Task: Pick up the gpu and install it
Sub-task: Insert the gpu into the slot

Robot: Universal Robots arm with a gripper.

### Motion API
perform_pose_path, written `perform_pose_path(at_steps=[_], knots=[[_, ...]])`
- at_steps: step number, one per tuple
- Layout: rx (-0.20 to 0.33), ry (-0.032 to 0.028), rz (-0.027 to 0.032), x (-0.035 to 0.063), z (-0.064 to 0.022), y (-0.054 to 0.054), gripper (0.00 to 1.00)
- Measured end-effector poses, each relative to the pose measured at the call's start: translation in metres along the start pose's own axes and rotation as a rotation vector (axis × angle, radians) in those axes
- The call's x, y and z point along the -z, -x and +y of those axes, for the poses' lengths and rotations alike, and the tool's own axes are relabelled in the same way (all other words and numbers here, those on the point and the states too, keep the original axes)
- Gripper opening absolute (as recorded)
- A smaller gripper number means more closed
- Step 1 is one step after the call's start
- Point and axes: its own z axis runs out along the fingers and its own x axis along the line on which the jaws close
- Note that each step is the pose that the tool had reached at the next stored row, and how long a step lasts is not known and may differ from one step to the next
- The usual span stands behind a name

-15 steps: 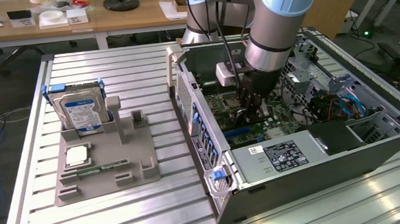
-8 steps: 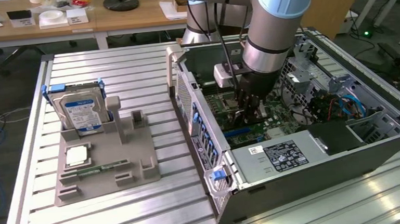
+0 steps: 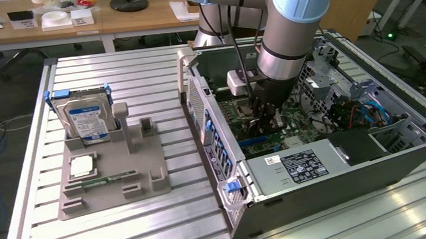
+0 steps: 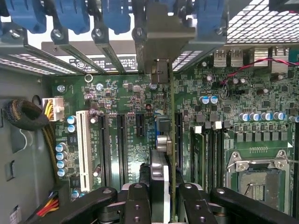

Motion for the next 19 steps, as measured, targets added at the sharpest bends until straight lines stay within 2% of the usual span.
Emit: perform_pose_path(at_steps=[19], knots=[[0.000,0.0001,-0.0013,-0.0038,0.0007,-0.0002,0.28]])
